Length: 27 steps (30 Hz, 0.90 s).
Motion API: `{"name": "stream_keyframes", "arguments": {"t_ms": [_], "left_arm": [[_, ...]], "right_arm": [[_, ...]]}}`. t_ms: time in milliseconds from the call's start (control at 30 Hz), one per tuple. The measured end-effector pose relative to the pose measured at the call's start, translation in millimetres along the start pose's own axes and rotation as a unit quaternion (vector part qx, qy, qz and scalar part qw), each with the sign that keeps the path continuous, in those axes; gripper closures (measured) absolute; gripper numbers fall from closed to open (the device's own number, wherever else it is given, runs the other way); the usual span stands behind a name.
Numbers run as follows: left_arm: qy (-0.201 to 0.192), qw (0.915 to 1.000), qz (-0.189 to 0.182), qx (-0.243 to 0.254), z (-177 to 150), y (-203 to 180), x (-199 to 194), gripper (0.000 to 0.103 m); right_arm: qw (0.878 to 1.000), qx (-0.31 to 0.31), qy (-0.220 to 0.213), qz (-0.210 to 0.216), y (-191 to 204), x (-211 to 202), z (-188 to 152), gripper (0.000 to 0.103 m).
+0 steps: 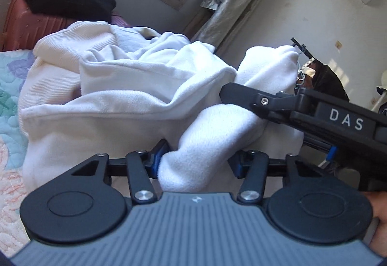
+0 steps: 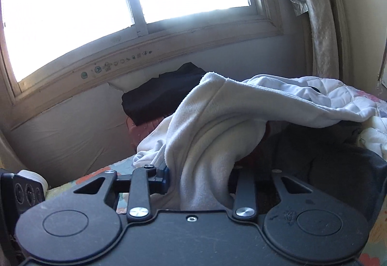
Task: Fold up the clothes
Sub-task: 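Lift the white hoodie off the heap with both tools and carry it over the quilt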
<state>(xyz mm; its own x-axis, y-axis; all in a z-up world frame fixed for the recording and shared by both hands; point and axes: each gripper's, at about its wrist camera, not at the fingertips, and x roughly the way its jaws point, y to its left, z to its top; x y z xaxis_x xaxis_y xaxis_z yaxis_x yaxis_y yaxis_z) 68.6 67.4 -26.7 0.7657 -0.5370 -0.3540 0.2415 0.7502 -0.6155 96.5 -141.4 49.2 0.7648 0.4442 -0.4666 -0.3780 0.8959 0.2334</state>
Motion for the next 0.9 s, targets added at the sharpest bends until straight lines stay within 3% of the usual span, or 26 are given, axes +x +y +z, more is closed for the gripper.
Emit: {"name": "stream_keyframes", "arguments": {"t_ms": [133, 267, 300, 333, 500, 600, 767, 900], "left_arm": [[0.026, 0.9969, -0.004, 0.075, -7, -36, -6, 0.055], [0.071, 0.9841, -0.029, 0.16, -27, -81, -22, 0.061], [0.082, 0.9817, -0.042, 0.167, -36, -92, -25, 0.063], [0.095, 0.9793, -0.06, 0.169, -44, -103, -27, 0.072], [0.117, 0.9677, -0.093, 0.203, -81, -162, -35, 0.072], [0.139, 0.9639, -0.132, 0.185, -101, -193, -33, 0.072], [0.146, 0.9441, -0.097, 0.279, -126, -273, -43, 0.074], [0.142, 0.9424, -0.088, 0.29, -132, -321, -56, 0.074]], "right_arm": [[1.0, 0.018, 0.001, -0.006, -14, -34, -9, 0.063], [0.999, 0.037, 0.0, -0.016, -22, -82, -31, 0.063], [0.999, 0.039, -0.003, -0.021, -24, -96, -38, 0.063], [0.999, 0.039, -0.004, -0.027, -26, -110, -45, 0.064], [0.997, 0.024, -0.007, -0.071, -38, -178, -67, 0.064], [0.994, 0.009, -0.007, -0.105, -43, -215, -74, 0.064], [0.991, 0.053, -0.024, -0.122, -63, -261, -76, 0.065], [0.989, 0.044, -0.033, -0.14, -65, -291, -67, 0.065]]}}
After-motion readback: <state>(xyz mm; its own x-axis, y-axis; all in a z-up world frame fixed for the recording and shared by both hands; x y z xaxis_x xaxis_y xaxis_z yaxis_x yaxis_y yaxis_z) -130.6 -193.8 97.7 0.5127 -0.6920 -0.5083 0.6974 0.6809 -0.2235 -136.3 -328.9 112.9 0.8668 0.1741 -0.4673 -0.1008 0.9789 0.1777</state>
